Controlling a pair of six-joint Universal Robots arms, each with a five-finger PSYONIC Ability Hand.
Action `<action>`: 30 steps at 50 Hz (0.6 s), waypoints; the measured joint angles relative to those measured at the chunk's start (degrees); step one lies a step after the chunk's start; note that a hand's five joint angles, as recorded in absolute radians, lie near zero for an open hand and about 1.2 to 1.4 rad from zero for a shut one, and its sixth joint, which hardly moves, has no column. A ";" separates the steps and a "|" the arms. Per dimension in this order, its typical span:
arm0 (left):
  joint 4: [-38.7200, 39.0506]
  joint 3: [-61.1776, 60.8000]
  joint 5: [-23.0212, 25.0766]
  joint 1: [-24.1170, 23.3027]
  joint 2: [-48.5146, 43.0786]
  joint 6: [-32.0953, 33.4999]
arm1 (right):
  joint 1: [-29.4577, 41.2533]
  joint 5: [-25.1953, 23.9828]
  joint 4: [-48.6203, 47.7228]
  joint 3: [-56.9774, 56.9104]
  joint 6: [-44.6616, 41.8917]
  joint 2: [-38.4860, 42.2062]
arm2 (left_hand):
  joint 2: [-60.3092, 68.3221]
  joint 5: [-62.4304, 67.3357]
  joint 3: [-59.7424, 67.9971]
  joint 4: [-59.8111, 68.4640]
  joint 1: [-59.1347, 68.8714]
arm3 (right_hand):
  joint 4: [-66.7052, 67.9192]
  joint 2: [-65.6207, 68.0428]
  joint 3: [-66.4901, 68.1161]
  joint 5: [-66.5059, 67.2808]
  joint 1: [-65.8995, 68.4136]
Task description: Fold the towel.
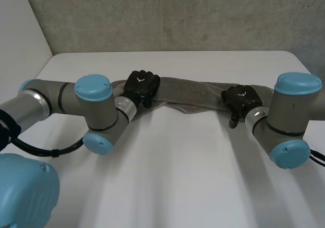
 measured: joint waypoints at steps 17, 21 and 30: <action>-0.20 -18.10 3.35 -0.73 18.19 -6.06 | -1.39 -6.87 5.39 -2.42 -5.14 -7.70 | -10.78 -10.34 -11.44 -10.61 -10.37 | 14.76 13.59 14.96 16.60 14.98; -0.17 -17.86 3.27 -0.51 18.19 -5.95 | -1.94 -6.54 5.53 -2.90 -5.05 -7.98 | -13.15 -12.84 -13.88 -13.10 -12.83 | 14.22 13.13 14.24 15.77 14.15; -0.07 -18.56 3.26 2.25 18.85 -5.45 | -6.06 -5.03 8.64 -5.09 -4.90 -8.56 | -52.53 -53.19 -54.03 -52.49 -52.09 | 1.09 0.65 1.06 1.07 0.77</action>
